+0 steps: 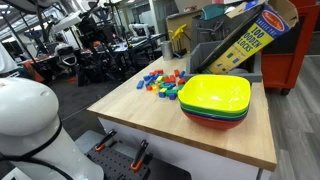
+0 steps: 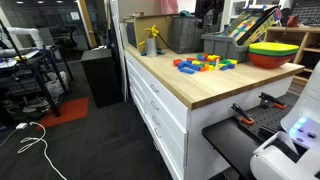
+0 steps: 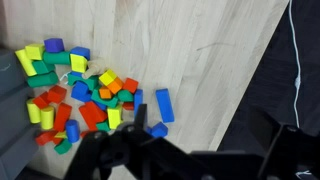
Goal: Move one of the blue blocks closer to the grey bin
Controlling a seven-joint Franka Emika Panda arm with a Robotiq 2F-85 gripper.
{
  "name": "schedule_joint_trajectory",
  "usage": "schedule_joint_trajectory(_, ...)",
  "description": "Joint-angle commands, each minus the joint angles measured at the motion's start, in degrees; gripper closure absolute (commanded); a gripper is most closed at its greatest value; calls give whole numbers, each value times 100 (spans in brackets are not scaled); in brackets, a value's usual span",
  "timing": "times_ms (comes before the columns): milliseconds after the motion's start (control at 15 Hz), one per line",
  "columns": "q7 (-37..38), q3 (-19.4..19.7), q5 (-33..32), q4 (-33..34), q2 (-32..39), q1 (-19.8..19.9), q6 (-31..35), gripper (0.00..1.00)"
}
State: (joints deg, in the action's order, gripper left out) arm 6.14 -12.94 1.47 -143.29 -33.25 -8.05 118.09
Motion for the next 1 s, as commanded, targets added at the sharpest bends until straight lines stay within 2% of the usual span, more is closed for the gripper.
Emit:
schedule_joint_trajectory(0, 34, 59, -41, 13, 11, -69, -15, 0)
schedule_joint_trajectory(600, 34, 59, -41, 13, 11, -68, -15, 0)
schedule_joint_trajectory(933, -128, 247, -302, 232, 351, 99, -20, 0)
